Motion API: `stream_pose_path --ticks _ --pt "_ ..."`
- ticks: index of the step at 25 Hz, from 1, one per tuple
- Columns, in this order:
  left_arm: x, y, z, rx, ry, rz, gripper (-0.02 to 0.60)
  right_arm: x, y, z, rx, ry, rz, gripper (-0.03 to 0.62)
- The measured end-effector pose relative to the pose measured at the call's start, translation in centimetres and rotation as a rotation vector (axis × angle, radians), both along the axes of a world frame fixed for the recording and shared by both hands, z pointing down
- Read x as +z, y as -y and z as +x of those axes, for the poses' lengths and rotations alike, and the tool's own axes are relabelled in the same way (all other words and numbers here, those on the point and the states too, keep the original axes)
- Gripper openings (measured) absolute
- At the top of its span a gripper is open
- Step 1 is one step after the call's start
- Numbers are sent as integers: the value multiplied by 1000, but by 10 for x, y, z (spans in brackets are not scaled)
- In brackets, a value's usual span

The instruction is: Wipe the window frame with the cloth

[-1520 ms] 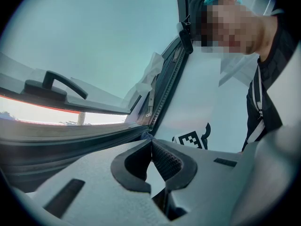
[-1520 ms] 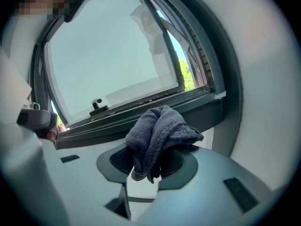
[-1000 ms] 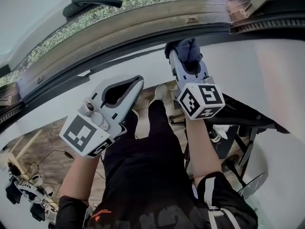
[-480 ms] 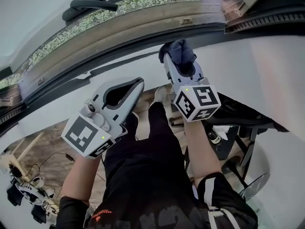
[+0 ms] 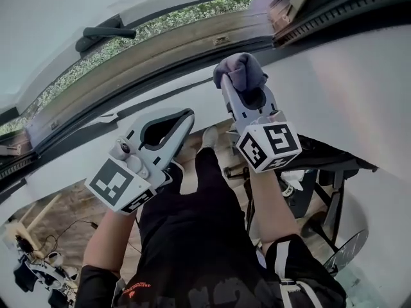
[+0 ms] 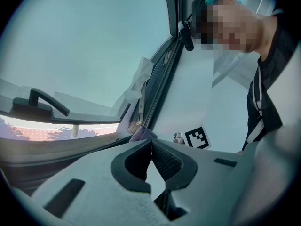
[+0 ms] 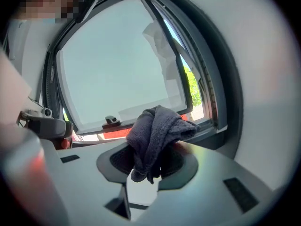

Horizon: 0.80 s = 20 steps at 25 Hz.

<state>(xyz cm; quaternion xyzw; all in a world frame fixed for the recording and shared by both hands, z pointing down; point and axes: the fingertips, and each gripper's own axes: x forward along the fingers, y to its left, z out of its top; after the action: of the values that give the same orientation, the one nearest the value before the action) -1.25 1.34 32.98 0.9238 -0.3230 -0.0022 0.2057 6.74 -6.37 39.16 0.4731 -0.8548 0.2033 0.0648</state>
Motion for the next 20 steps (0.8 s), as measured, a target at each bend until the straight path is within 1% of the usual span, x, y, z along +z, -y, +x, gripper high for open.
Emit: stream_pose_path --ticks 3,11,16,20 --pt "-11 2 5 4 -4 11 20 -22 4 13 20 -4 36 114" --pt "-52 23 18 9 -28 88 20 -88 31 49 67 -30 152 114" --pt "-71 33 23 13 -34 120 20 -129 45 62 88 -26 224 114" --pt "-82 40 27 15 -35 140 20 -157 54 66 82 -32 272 114"
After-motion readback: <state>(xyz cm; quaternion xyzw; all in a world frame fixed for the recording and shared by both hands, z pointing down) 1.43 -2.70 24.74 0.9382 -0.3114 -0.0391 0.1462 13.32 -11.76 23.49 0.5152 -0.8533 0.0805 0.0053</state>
